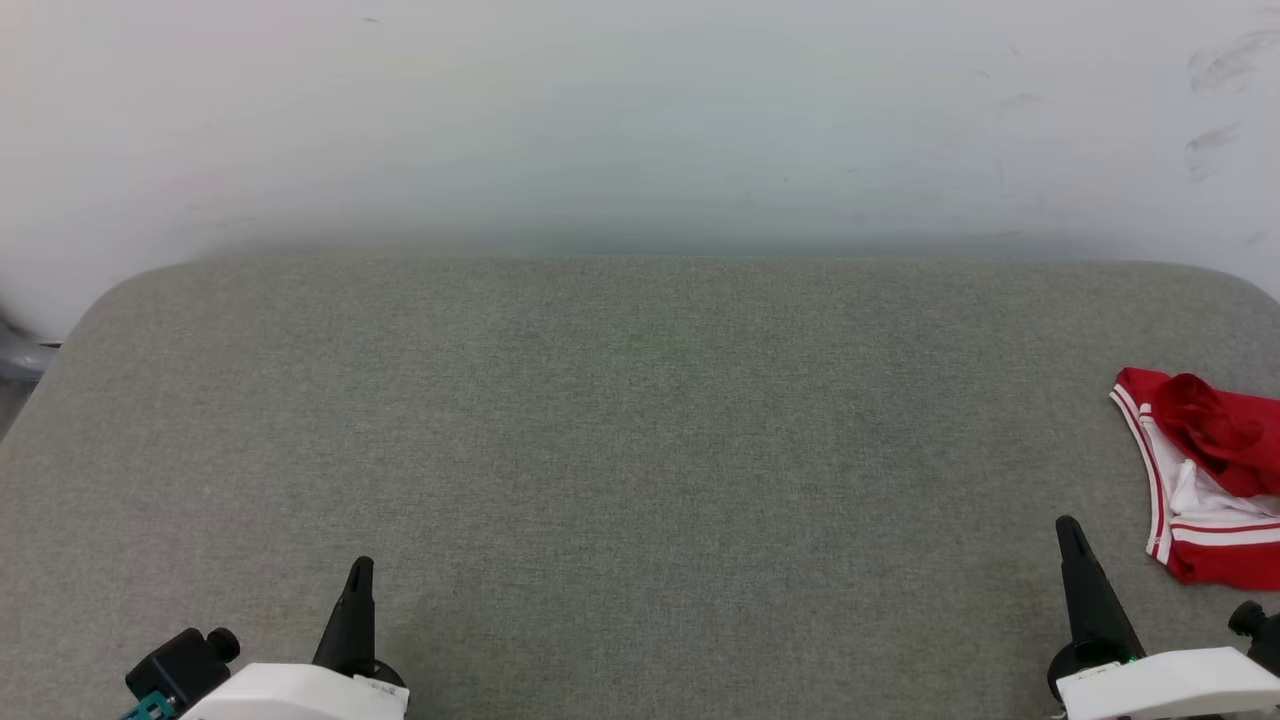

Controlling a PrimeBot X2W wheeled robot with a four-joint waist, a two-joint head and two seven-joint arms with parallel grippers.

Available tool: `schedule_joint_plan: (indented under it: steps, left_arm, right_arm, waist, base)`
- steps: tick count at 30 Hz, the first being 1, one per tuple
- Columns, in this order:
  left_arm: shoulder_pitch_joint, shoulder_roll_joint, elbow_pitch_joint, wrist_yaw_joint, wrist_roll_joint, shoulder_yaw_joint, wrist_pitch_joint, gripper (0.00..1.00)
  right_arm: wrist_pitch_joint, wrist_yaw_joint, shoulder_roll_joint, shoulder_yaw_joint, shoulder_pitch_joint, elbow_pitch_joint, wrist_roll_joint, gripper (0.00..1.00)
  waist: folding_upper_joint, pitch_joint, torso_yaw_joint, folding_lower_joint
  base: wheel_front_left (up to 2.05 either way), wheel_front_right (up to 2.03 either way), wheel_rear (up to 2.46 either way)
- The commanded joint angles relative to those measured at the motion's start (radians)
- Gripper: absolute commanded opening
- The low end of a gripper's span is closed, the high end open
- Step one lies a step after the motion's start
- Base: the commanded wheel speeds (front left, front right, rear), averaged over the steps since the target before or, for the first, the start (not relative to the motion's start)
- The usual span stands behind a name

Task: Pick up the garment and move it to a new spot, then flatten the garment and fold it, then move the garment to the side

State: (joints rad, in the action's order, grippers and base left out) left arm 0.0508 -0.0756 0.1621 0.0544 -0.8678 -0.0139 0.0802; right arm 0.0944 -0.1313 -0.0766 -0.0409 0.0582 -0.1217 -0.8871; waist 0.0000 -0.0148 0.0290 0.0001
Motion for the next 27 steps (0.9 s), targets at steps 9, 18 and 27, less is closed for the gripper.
schedule_joint_plan:
  steps: [9, 18, 27]
  left_arm:
    - [-0.049, 0.004, 0.007, 0.017, -0.134, -0.019, -0.034, 0.0]
    - [-0.073, 0.006, 0.022, 0.03, -0.26, -0.034, -0.065, 0.0]
    - [-0.091, 0.008, 0.034, 0.039, -0.354, -0.046, -0.088, 0.0]
  right_arm:
    - [-0.03, 0.0, -0.01, -0.004, -0.047, -0.014, -0.137, 0.0]
    - [-0.059, 0.0, -0.01, -0.009, -0.073, -0.035, -0.265, 0.0]
    - [-0.081, 0.0, -0.009, -0.013, -0.092, -0.052, -0.359, 0.0]
  waist:
    - [0.0, 0.002, -0.004, -0.0001]
    - [0.0, 0.005, -0.008, -0.0001]
    - [0.0, 0.007, -0.011, -0.0001]
  base:
    - [0.0, 0.0, 0.0]
    - [0.0, 0.0, 0.0]
    - [0.0, 0.0, 0.0]
